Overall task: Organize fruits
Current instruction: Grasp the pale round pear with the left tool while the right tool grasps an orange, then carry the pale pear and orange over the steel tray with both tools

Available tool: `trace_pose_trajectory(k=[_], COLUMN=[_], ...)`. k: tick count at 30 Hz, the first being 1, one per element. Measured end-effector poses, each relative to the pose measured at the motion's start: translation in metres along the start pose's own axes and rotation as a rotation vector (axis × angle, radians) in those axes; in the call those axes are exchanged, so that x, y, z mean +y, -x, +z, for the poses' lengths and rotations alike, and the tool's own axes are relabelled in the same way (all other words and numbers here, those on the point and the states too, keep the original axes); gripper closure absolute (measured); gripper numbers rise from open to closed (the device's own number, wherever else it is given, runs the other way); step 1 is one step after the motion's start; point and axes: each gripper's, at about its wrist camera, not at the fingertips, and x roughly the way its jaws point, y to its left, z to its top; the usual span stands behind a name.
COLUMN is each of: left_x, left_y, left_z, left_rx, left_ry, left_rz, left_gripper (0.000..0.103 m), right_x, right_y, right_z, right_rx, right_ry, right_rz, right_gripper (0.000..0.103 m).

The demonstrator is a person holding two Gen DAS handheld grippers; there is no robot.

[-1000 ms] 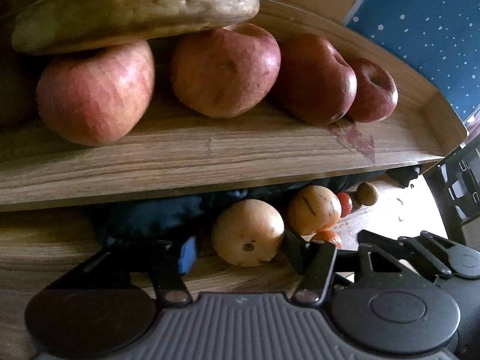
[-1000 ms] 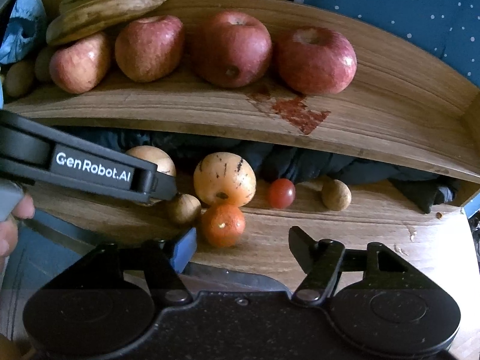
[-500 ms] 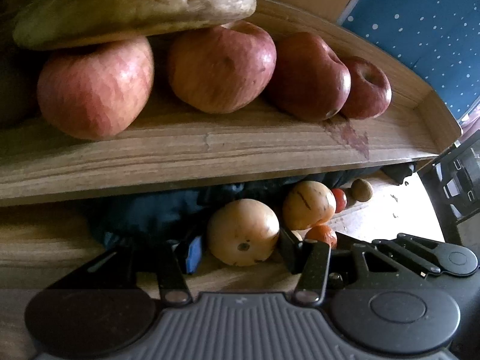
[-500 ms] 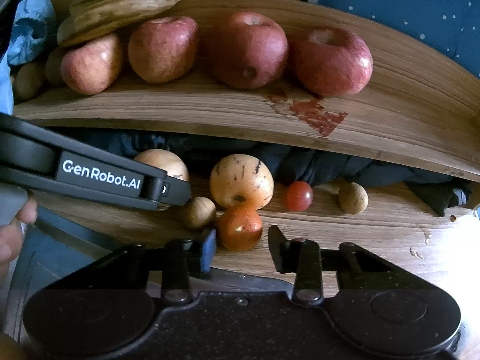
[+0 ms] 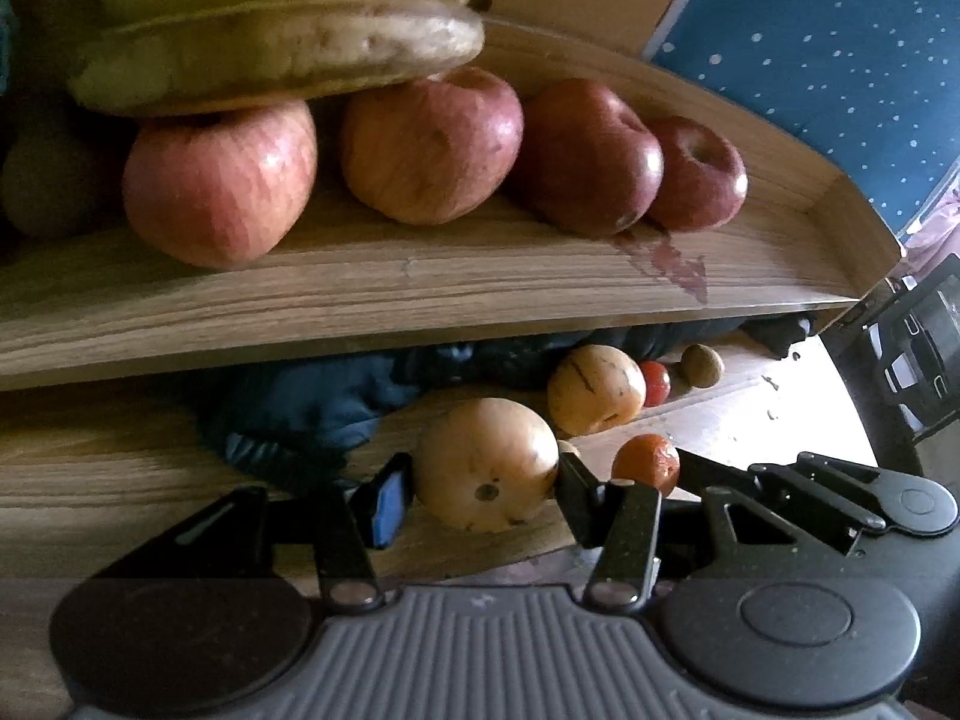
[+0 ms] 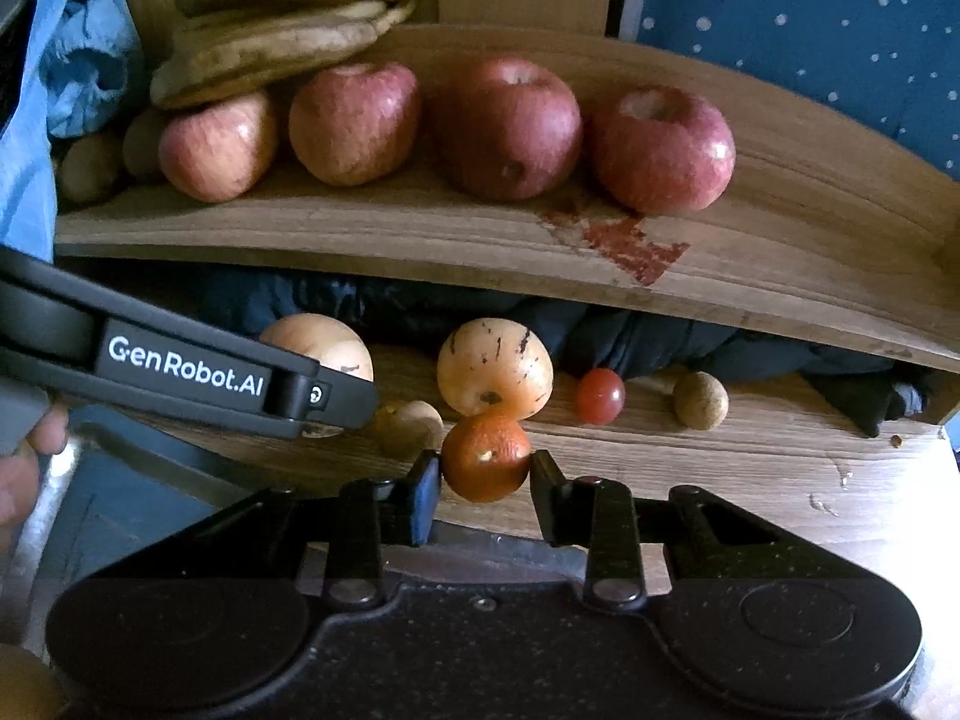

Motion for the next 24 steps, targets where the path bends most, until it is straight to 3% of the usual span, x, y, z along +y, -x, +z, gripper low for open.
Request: trace_pose_trajectory(k=[9,24], left_x=[-0.017,-0.052], left_y=[0.021,0.037], left_z=[-0.016,-0.068], left_rx=[-0.018,0.025], left_ry=[-0.029,-0.059], left_rz=[-0.020,-0.027], left_gripper=[0.047,0.047], right_x=[0.000,-0.002], right_y=[0.032,0.088], right_z=[-0.018,-0.066], right_rx=[-0.031,-0.027], right_ry=[0.008,0.036], right_rz=[-0.008,0.014], right_gripper=[0.069,0.069])
